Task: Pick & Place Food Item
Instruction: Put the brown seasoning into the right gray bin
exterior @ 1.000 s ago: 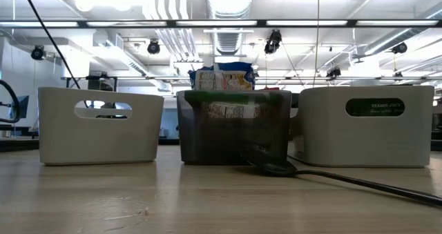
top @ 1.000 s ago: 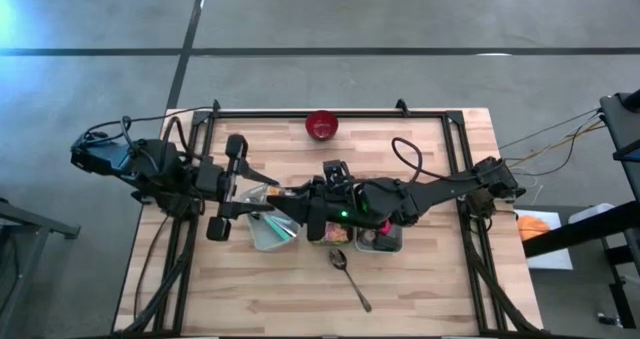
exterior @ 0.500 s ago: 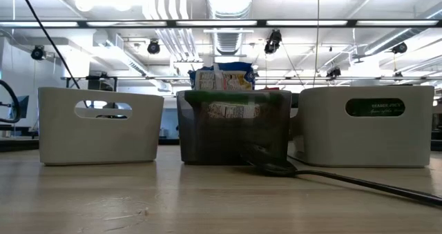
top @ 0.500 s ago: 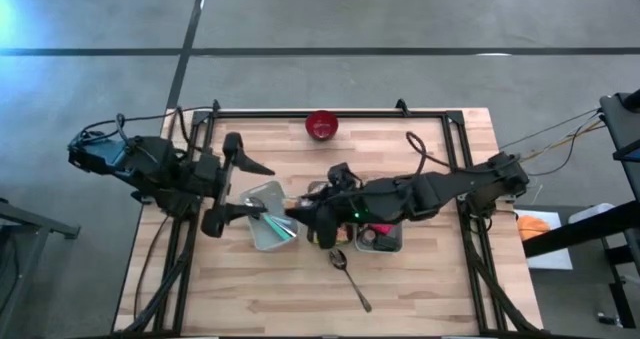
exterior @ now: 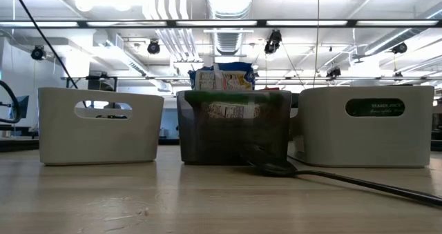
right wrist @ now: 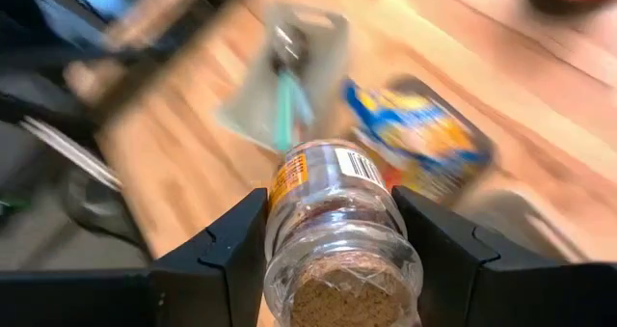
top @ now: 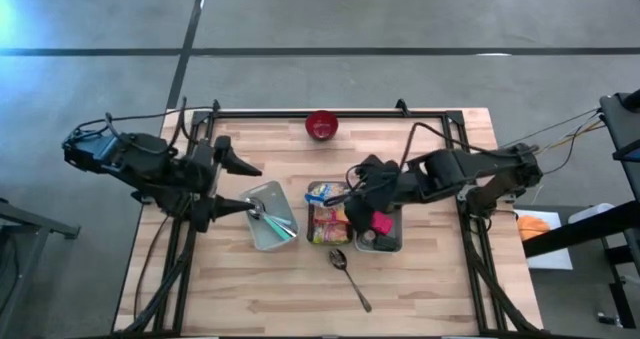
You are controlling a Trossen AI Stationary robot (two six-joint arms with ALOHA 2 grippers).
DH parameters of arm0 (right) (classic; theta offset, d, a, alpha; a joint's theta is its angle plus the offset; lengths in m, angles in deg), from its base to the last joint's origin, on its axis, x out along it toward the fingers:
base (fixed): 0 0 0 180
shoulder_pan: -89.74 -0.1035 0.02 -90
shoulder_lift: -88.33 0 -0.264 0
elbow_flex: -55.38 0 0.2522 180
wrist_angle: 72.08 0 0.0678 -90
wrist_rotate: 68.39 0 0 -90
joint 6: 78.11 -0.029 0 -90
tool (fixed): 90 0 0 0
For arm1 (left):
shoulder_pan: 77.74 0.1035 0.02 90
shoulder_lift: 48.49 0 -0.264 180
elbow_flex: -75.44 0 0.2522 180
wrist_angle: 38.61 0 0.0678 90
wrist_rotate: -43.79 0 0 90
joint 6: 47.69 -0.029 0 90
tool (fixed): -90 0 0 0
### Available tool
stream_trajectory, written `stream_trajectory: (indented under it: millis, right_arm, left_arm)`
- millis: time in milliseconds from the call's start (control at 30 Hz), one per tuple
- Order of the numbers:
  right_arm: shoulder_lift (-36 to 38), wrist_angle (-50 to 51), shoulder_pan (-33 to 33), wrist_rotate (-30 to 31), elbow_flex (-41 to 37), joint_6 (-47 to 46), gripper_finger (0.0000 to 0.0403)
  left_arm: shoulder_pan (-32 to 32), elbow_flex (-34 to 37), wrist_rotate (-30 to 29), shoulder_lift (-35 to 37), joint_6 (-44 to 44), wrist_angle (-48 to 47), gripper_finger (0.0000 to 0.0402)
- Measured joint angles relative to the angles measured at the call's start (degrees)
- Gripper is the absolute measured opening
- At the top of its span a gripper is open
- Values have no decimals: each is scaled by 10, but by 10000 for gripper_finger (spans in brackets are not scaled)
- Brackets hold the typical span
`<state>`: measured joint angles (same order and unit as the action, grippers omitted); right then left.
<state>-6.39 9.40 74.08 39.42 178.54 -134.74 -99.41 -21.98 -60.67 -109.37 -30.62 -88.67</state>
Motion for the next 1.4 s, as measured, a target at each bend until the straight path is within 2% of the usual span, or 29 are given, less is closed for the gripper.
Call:
stream_trajectory:
  millis: [200, 467, 700, 900, 1133, 1400]
  right_arm:
    - [-18, 89, 38, -46, -1, 44, 184]
    - [-30, 128, 66, -81, -13, 86, 184]
    - [-23, 184, 64, -120, -68, 112, 184]
    - [21, 174, 46, -151, -154, 140, 184]
    - [86, 109, 27, -151, -268, 182, 184]
    - [60, 70, 8, -137, -338, 260, 184]
  left_arm:
    - [0, 0, 1, 0, 28, -15, 361]
    - [0, 0, 5, 1, 49, -50, 361]
    - [-2, 0, 10, 8, 55, -62, 361]
    - [-2, 0, 11, 17, 58, -71, 361]
    - [-2, 0, 12, 21, 59, -74, 361]
    - [-2, 0, 12, 21, 59, -73, 361]
